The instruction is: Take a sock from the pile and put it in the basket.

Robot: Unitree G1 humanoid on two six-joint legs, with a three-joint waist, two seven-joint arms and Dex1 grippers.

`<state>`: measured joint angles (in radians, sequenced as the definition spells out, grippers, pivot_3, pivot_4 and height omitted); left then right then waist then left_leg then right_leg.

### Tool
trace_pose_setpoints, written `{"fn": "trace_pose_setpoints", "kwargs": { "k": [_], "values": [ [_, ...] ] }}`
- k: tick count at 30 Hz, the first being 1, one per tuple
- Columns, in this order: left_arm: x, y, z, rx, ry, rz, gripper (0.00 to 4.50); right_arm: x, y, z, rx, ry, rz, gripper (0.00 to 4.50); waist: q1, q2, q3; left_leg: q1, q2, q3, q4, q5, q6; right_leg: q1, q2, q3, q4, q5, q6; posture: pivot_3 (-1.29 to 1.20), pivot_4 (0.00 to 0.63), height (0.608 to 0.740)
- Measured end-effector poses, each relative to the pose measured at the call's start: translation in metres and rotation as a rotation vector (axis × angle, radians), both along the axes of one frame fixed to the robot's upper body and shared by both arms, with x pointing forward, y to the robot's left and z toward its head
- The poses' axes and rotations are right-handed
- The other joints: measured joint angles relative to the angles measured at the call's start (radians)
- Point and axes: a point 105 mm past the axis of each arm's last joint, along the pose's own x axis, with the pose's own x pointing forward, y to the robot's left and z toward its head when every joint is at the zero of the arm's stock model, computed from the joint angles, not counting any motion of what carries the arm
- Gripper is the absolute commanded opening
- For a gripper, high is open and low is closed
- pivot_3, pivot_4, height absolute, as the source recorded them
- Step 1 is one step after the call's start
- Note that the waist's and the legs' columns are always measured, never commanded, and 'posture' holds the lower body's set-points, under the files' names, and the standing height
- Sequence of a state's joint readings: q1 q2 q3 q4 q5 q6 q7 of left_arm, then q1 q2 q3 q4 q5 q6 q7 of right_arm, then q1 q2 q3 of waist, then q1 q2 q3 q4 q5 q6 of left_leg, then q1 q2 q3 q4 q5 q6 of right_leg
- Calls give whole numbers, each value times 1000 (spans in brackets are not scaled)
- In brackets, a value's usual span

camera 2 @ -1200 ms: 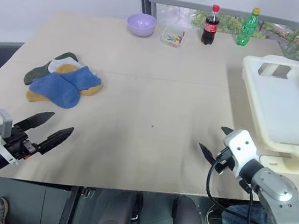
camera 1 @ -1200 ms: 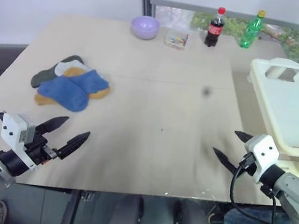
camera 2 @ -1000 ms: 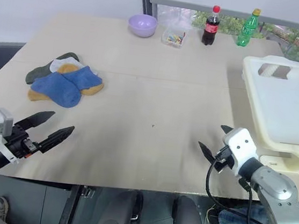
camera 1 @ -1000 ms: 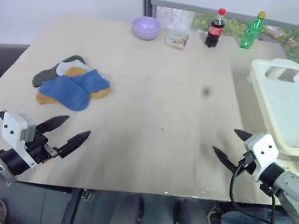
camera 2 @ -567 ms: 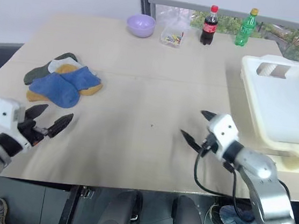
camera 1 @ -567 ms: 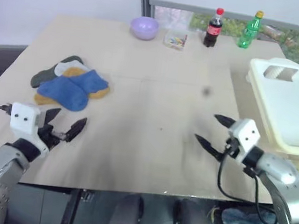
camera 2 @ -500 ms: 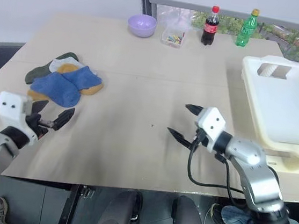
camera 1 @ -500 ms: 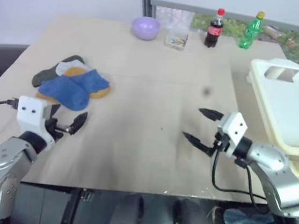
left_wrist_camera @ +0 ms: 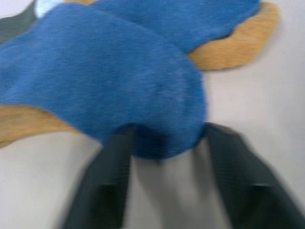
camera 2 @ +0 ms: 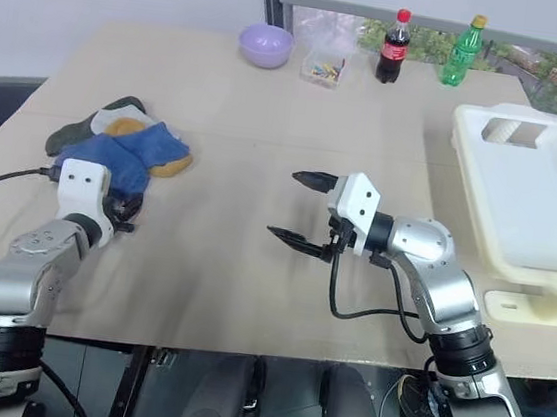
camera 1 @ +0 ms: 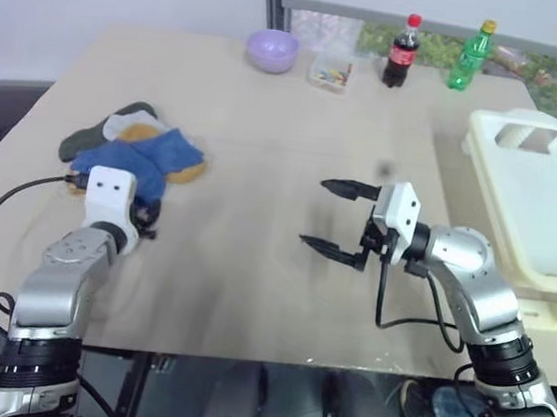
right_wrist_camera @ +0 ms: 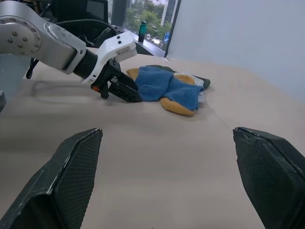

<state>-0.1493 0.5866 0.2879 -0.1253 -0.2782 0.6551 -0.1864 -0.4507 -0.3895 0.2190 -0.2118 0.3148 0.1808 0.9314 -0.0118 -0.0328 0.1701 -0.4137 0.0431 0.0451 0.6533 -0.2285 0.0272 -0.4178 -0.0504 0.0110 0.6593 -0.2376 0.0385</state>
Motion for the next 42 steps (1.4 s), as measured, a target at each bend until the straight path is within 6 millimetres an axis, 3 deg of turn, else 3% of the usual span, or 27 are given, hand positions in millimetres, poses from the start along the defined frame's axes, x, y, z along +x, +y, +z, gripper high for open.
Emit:
{"fn": "trace_pose_setpoints", "kwargs": {
  "k": [2,8,10,14,18,21,23,26,28,31,32,37,42],
  "values": [
    [0,-2,0,-5,-5,-12,70,0,-1,0,0,0,-3,4500,0,0,0,0,0,0,0,0,0,0,0,0,1,0,0,0,150,740],
    [-5,-7,0,-44,6,-41,70,1,-3,-2,-6,-6,-18,4500,0,0,0,0,1,0,0,0,0,0,-1,0,1,0,0,0,150,740],
    [-14,-19,-1,-94,22,-93,70,1,-5,-3,-9,-1,-27,4500,-1,0,0,0,1,0,0,0,0,0,-3,0,1,0,0,0,150,740],
    [-42,-66,-5,-205,131,-309,70,4,-14,-6,-14,14,-64,4500,2,0,0,0,1,0,0,0,0,0,-4,-1,1,0,0,0,150,740],
    [-41,-116,-3,-284,183,-490,70,6,-24,-7,-26,25,-112,4500,12,0,0,0,-2,-2,2,0,0,2,-3,-2,2,0,0,0,150,740],
    [-45,-167,-3,-345,231,-690,981,4,-25,-7,-25,34,-127,4500,9,0,0,0,-3,-2,4,0,0,3,-2,-1,2,0,0,0,150,740],
    [-47,-177,-5,-339,250,-732,1881,3,-29,-8,-29,42,-146,4500,-2,0,0,0,-3,-1,4,0,0,2,0,0,1,0,0,0,150,740],
    [-42,-166,5,-338,194,-703,3218,3,-36,-9,-29,53,-186,4500,-5,0,0,0,-1,-2,2,0,0,0,2,0,2,0,0,0,150,740],
    [-38,-156,12,-330,157,-676,3218,2,-35,-9,-29,54,-189,4500,-4,1,0,0,-1,-3,2,0,0,0,3,0,2,0,0,0,150,740],
    [-29,-121,19,-281,123,-581,3218,-1,-34,-7,-19,49,-189,4500,-2,1,0,0,-1,-3,2,0,0,1,2,0,2,0,0,0,150,740],
    [-24,-100,19,-267,119,-512,3218,-3,-34,-8,-16,53,-185,4500,-2,1,0,0,-1,-2,2,0,0,1,2,0,1,0,0,0,150,740],
    [-14,-55,7,-184,170,-374,3218,-11,-37,-14,-32,74,-158,4500,5,1,0,-1,-3,-1,2,0,0,1,0,0,-1,0,0,0,150,740],
    [-5,-50,2,-160,183,-384,3218,-13,-38,-15,-27,82,-152,4500,6,0,0,0,-2,-1,2,0,0,1,0,0,0,0,0,0,150,740]
  ]
}}
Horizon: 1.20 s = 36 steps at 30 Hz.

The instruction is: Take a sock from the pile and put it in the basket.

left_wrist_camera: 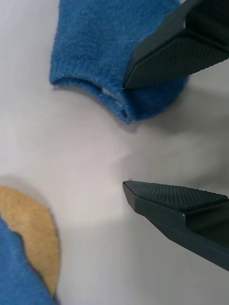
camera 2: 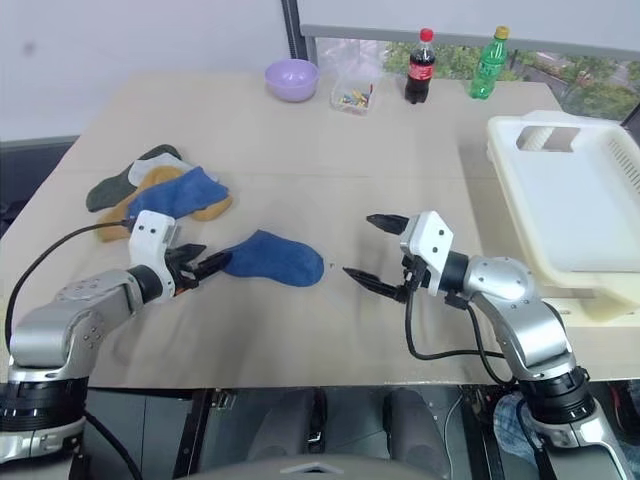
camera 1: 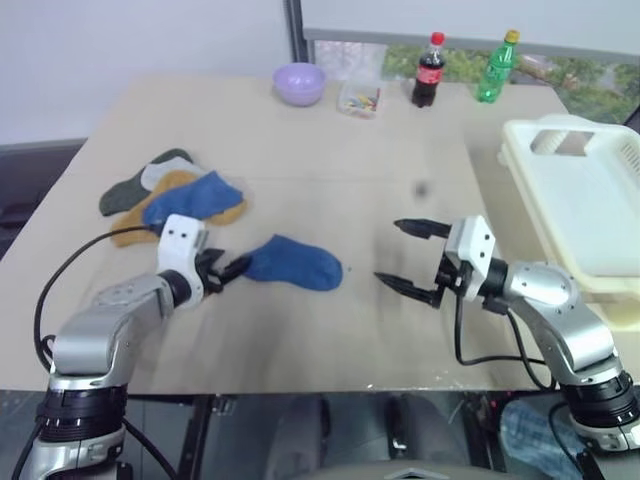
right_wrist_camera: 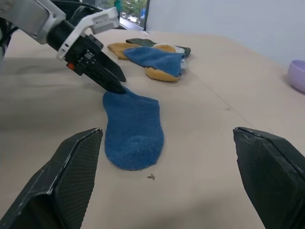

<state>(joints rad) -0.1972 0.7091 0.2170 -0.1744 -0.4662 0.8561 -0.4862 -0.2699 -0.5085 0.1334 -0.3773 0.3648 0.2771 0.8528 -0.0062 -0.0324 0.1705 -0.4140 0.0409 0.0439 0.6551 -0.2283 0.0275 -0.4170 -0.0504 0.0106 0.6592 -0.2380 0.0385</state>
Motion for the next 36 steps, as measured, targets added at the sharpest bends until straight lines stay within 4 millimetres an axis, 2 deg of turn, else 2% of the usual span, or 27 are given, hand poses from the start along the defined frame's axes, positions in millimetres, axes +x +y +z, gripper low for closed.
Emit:
{"fn": "trace_pose_setpoints", "kwargs": {
  "k": [1,2,3,8,11,15,18,20,21,23,25,27,28,30,32,33,34,36],
  "values": [
    [2,-1,0,-5,-3,-12,3218,0,-1,0,1,-1,-4,4500,0,0,0,0,0,0,0,0,0,0,0,0,1,0,0,0,150,740],
    [3,-2,-1,-14,-5,-21,2670,0,-1,1,2,-3,-7,4500,1,0,0,0,0,0,0,0,0,0,0,0,1,0,0,0,150,740],
    [4,-4,-1,-28,-6,-32,2430,0,-1,1,4,-5,-9,4500,1,0,0,1,0,0,0,0,0,0,0,0,1,0,0,0,150,740],
    [2,-20,-5,-162,5,-105,62,1,-3,3,8,-18,-21,4500,0,0,0,0,0,0,0,0,0,0,-1,0,1,0,0,0,150,740],
    [0,-20,-2,-235,4,-108,62,1,-4,3,9,-17,-25,4500,-2,0,0,0,0,0,0,0,0,0,-1,0,1,0,0,0,150,740],
    [-7,-9,28,-385,-49,-136,62,1,-4,2,11,-15,-30,4500,-7,-1,1,0,1,-1,0,0,0,0,0,-1,1,0,0,0,150,740],
    [-17,11,67,-412,-88,-162,62,1,-4,2,15,-16,-36,4500,-8,-2,1,0,1,-1,0,0,0,-1,1,-1,1,0,0,0,150,740],
    [-26,17,102,-418,-115,-213,62,2,-5,3,21,-20,-46,4500,-7,-2,1,0,1,-1,0,0,0,-1,1,-1,1,0,0,0,150,740],
    [-28,15,112,-421,-125,-240,62,3,-5,4,24,-22,-49,4500,-5,-2,1,0,1,-2,0,0,0,0,0,-1,1,0,0,0,150,740],
    [-28,-6,134,-425,-127,-350,62,4,-4,5,42,-25,-60,4500,6,-2,1,0,0,-2,0,0,0,0,-2,-2,1,0,0,0,150,740],
    [-24,-42,131,-387,-68,-460,62,6,-4,6,54,-26,-78,4500,19,-2,1,1,-2,-1,1,0,0,3,-2,-2,0,0,1,0,150,740],
    [-21,-87,103,-390,50,-573,494,7,-5,7,62,-31,-99,4500,21,-1,1,0,-3,1,2,0,0,3,-3,-1,0,0,1,0,150,740],
    [-20,-101,89,-399,97,-597,785,7,-5,7,63,-27,-109,4500,20,-1,1,-1,-3,1,2,0,0,3,-2,-1,-1,1,2,0,150,740],
    [-19,-144,56,-408,198,-670,1535,8,-9,6,69,-8,-151,4500,14,-2,2,-2,-1,1,2,0,0,1,1,1,0,1,2,0,150,740],
    [-18,-156,47,-396,209,-687,2237,7,-10,6,73,4,-168,4500,8,-2,2,-1,-1,1,2,0,0,0,2,1,1,1,2,0,150,740],
    [-18,-158,45,-394,210,-689,2237,7,-10,6,73,7,-172,4500,6,-2,2,-1,-1,1,2,0,0,0,2,1,2,1,1,0,150,740],
    [-5,-157,38,-351,163,-640,2237,6,-14,4,45,44,-228,4500,-7,-2,2,0,1,0,0,0,0,-1,3,1,3,0,1,0,150,740],
    [3,-138,36,-281,115,-576,2237,7,-15,1,18,70,-268,4500,-17,-2,2,0,2,0,-1,0,0,-3,5,4,3,0,0,0,150,740]
  ]
}}
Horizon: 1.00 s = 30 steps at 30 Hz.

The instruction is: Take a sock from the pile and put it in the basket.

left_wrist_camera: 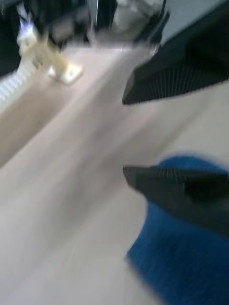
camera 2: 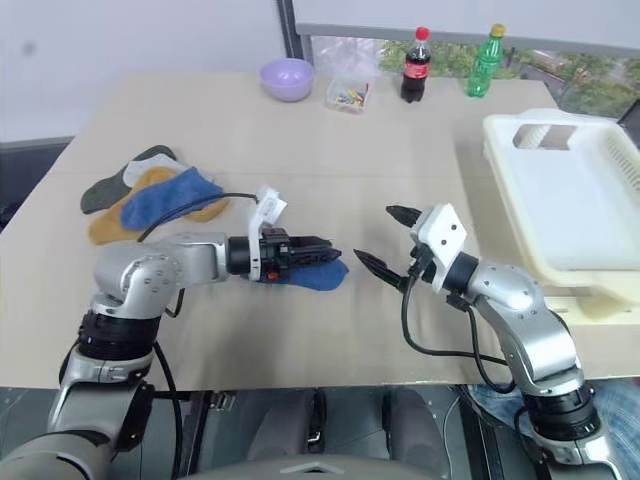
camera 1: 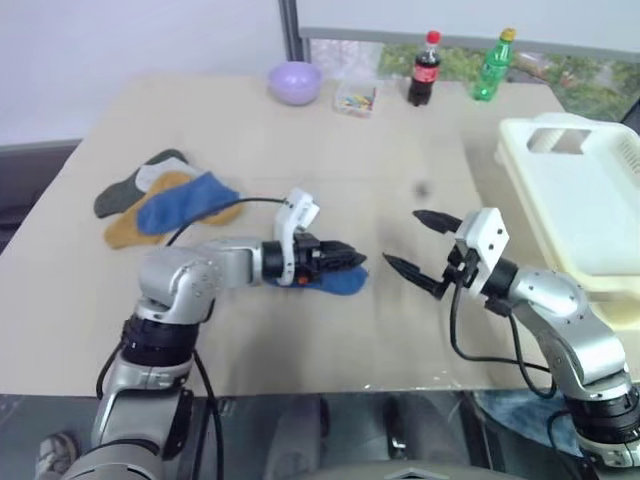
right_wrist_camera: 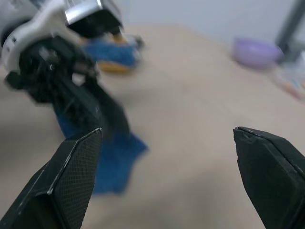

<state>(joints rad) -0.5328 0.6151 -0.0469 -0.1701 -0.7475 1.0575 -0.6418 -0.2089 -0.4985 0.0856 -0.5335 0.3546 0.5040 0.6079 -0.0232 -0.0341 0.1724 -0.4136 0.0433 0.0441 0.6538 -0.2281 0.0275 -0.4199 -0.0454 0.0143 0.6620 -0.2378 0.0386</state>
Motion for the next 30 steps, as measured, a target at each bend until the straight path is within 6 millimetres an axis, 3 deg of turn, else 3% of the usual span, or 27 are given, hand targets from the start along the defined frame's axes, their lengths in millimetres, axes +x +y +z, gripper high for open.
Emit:
{"fn": "trace_pose_setpoints", "kwargs": {
  "k": [3,7,9,11,12,14,17,21,23,29,30],
  "values": [
    [12,50,-3,135,-98,149,2237,4,8,-17,-48,98,-26,4500,-9,1,0,0,0,0,-1,0,0,0,0,0,0,0,0,0,150,740],
    [15,77,-24,238,-131,242,2237,13,30,-39,-45,207,-9,4500,-2,0,0,-1,-2,1,1,0,0,0,-3,0,-1,0,0,0,150,740],
    [14,81,-35,249,-123,262,2237,19,39,-52,-41,265,-9,4500,10,0,0,-2,-3,2,1,0,0,0,-5,0,-2,0,1,0,150,740],
    [15,79,-37,247,-145,265,2237,25,48,-60,-37,298,-8,4500,16,0,0,-3,-3,2,1,0,0,0,-5,0,-3,0,1,0,150,740],
    [15,78,-38,247,-157,269,1852,29,54,-65,-55,310,-4,3944,15,0,-1,-2,-4,2,1,0,0,0,-5,0,-3,0,1,0,150,740],
    [15,78,-40,246,-169,278,1452,33,59,-73,-78,327,-5,3262,17,0,-1,-2,-4,2,1,0,0,1,-5,-1,-2,0,1,0,150,740],
    [13,76,-44,227,-168,294,70,37,62,-80,-104,317,3,1827,14,0,-2,0,-3,2,1,0,0,2,-5,-1,-2,0,1,0,150,740],
    [4,69,-47,182,-155,300,0,33,64,-81,-116,312,47,33,12,0,-2,0,-3,1,1,0,0,2,-5,-1,-1,0,1,0,150,740],
    [-1,65,-48,165,-145,291,0,32,60,-80,-130,304,47,33,14,0,-2,0,-3,0,1,0,0,3,-5,-2,-2,0,1,0,150,740],
    [-18,40,-45,87,-103,233,0,19,16,-76,-209,301,11,33,19,0,-1,-2,-3,-1,1,0,0,3,-7,-3,-3,0,1,0,150,740],
    [-22,20,-37,61,-121,187,0,13,-5,-68,-245,283,-15,33,15,0,-1,-1,-4,-1,1,0,0,3,-6,-2,-2,0,1,0,150,740]
  ]
}}
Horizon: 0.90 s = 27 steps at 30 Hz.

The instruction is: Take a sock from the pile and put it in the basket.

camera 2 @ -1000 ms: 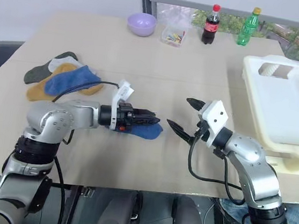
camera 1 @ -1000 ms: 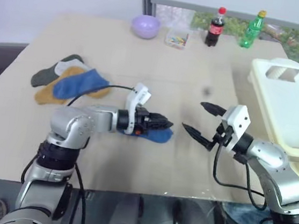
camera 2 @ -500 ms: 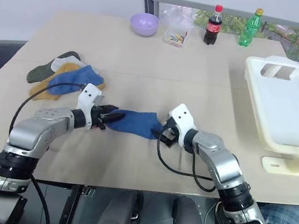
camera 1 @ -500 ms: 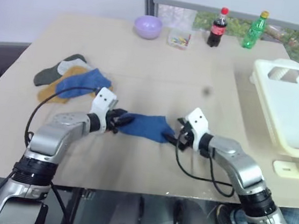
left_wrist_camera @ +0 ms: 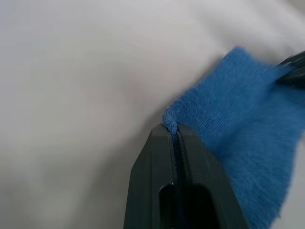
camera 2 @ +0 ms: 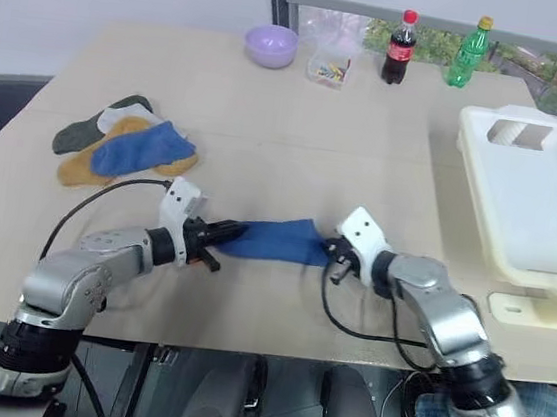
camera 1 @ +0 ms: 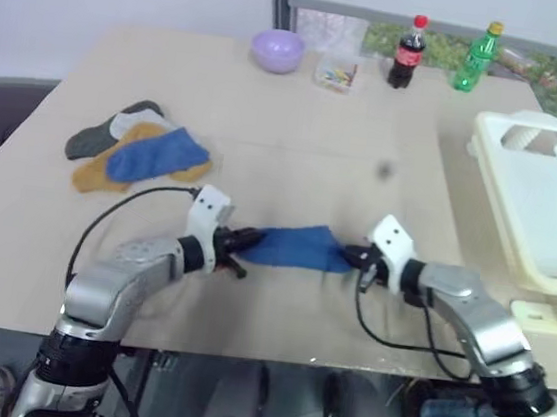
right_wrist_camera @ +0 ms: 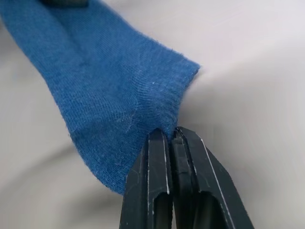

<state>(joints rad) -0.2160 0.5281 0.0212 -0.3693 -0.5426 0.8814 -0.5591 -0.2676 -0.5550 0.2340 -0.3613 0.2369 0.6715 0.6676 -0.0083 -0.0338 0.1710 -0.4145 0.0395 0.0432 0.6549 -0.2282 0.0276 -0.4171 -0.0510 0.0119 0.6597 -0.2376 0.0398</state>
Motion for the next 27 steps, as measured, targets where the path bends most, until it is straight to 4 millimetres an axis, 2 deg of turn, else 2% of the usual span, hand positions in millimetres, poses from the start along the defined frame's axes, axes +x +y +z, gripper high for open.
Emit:
{"fn": "trace_pose_setpoints", "kwargs": {
  "k": [2,3,4,6,8,9,11,14,16,17,19,22,27],
  "values": [
    [-1,-6,1,-2,-5,-15,0,-3,-8,2,-21,-11,-2,33,-3,0,0,1,1,0,0,0,0,0,2,0,0,0,0,0,150,740],
    [-1,-12,-1,0,-4,-20,0,-6,-14,2,-46,-16,-3,666,-4,0,0,1,1,0,0,0,0,0,2,0,1,0,0,0,150,740],
    [-1,-14,-2,-2,1,-23,313,-8,-17,0,-55,-11,-2,892,-5,0,0,1,1,0,0,0,0,0,3,0,1,0,0,0,150,740],
    [-1,-14,-6,8,3,-24,945,-9,-19,-3,-59,-3,-3,1762,-8,0,0,1,2,0,0,0,0,0,4,1,1,0,0,0,150,740],
    [0,-9,-8,26,-17,-2,1854,-6,-18,-4,-47,-32,-16,2722,-9,0,0,1,2,1,0,0,0,0,4,1,1,0,0,0,150,740],
    [0,-6,-8,28,-21,7,1992,-6,-17,-3,-36,-43,-21,2753,-7,0,0,1,2,1,0,0,0,0,4,1,1,0,0,0,150,740],
    [4,5,-4,31,-63,56,1992,-7,-10,3,45,-70,-14,2753,-4,0,0,0,2,0,0,0,0,0,3,0,1,0,0,0,150,740],
    [22,40,14,89,-183,235,1992,-12,-2,25,188,-144,53,2753,-1,0,0,0,1,0,0,0,0,0,3,1,0,0,0,0,150,740],
    [37,68,21,155,-232,391,2110,-13,-3,39,235,-181,92,3267,2,0,0,0,1,0,1,0,0,0,2,0,0,0,0,0,150,740],
    [39,71,22,162,-238,407,2110,-14,-3,40,242,-182,96,3417,2,0,0,1,1,0,1,0,0,1,2,1,0,0,0,0,150,740],
    [55,94,28,214,-269,556,2110,-10,-1,57,272,-229,140,4276,1,-1,0,0,1,0,2,0,0,1,2,0,0,1,1,0,150,740],
    [72,99,33,217,-293,642,2110,-5,3,73,286,-314,165,4398,5,-1,0,0,0,1,2,0,0,1,2,-2,0,1,1,0,150,740],
    [102,104,36,232,-278,761,2110,3,5,72,295,-338,149,4398,8,-1,0,-2,0,3,2,0,0,0,2,-2,0,1,1,0,150,740]
  ]
}}
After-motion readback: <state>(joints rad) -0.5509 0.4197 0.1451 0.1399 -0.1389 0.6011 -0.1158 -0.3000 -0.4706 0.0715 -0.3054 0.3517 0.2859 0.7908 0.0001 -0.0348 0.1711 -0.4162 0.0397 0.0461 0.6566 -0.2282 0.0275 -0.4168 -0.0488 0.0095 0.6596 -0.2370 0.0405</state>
